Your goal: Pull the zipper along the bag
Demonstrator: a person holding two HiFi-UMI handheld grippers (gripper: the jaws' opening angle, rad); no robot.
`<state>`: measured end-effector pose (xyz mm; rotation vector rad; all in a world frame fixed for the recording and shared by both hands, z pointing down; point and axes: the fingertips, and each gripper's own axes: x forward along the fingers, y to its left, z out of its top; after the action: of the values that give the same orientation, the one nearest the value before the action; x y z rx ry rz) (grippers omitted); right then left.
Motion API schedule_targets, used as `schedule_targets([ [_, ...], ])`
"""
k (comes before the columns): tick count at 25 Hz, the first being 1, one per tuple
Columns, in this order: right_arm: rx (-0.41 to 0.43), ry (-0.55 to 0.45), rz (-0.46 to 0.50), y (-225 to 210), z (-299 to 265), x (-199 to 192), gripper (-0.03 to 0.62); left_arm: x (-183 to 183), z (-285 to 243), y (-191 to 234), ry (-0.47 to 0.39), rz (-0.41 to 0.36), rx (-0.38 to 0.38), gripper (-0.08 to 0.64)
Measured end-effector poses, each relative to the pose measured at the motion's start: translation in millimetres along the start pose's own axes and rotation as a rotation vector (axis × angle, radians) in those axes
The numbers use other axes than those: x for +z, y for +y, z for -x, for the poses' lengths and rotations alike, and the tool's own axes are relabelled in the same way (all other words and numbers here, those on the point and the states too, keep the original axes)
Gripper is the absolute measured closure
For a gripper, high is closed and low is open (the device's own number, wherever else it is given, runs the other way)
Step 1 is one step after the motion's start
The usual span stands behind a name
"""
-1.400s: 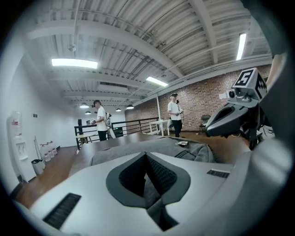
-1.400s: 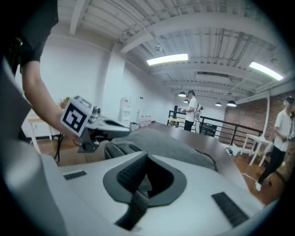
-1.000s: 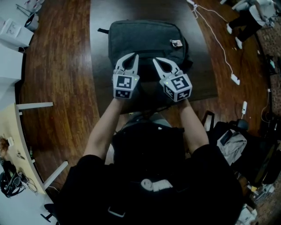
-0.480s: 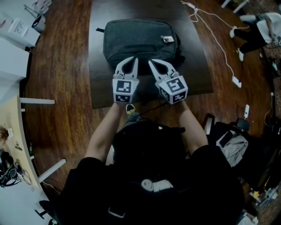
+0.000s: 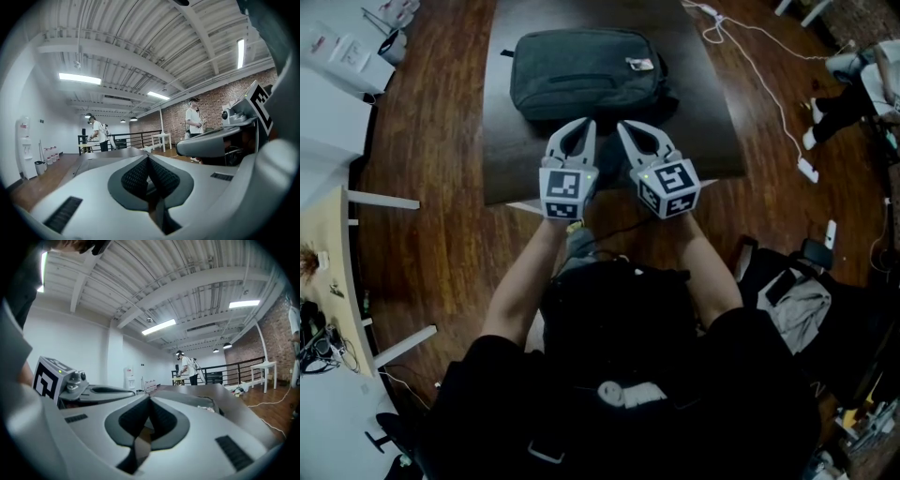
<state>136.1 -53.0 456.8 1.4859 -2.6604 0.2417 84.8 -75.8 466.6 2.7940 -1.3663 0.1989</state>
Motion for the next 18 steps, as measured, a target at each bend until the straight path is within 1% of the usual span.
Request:
schedule_targets([
  [4, 0.009, 0.027, 0.017, 8, 25, -7, 0.583, 3, 18, -18, -0.005, 0.013, 0.028, 0.563],
  [9, 0.026, 0.005, 0.011, 17, 52, -10, 0.581, 2, 37, -39, -0.003, 0.000, 0.060, 0.563],
  [14, 0.025, -0.021, 0.006, 27, 66, -6, 0.581, 3, 52, -49, 0.004, -0.018, 0.064, 0.563],
  [18, 0.013, -0.041, 0.000, 34, 70, -2, 0.581, 7, 58, -51, 0.001, -0.028, 0.049, 0.563],
])
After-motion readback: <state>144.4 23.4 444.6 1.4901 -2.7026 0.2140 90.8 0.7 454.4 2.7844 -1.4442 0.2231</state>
